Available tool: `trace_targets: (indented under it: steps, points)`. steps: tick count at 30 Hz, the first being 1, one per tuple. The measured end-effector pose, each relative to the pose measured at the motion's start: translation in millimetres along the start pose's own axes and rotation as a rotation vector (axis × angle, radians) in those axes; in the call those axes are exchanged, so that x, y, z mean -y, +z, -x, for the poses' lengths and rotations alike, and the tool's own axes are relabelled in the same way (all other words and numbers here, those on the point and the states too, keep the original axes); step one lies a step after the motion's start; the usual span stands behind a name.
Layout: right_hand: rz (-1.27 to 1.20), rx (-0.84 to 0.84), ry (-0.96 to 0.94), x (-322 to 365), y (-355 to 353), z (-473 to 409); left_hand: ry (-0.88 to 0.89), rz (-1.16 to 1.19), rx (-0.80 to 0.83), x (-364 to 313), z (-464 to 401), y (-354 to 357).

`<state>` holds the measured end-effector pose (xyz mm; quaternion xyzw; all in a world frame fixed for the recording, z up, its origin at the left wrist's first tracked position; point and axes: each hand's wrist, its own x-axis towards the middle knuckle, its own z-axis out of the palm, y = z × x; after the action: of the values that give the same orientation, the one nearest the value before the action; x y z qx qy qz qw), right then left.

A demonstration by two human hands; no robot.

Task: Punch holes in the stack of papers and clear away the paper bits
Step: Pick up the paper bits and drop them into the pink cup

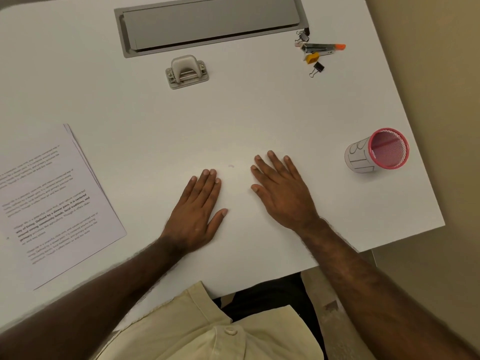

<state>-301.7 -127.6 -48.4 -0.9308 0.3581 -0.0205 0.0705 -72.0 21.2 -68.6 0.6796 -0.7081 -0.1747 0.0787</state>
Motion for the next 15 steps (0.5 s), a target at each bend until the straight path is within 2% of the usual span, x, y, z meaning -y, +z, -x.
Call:
trace_targets:
  steps: [4, 7, 10, 13, 15]
  points:
    - [-0.146, -0.126, 0.109, -6, 0, 3, 0.027, 0.014, -0.095, -3, -44, -9]
    - [-0.209, -0.217, 0.234, -7, 0, 6, -0.061, 0.028, -0.161, -1, -79, -16]
    - [-0.151, -0.180, 0.422, -14, 0, 7, -0.162, 0.034, -0.230, 13, -98, -20]
    - [-0.123, -0.105, 0.579, -27, 3, 4, -0.149, 0.015, -0.250, 29, -98, -20]
    - [-0.085, -0.062, 0.604, -30, 8, -1, -0.141, -0.002, -0.261, 33, -96, -18]
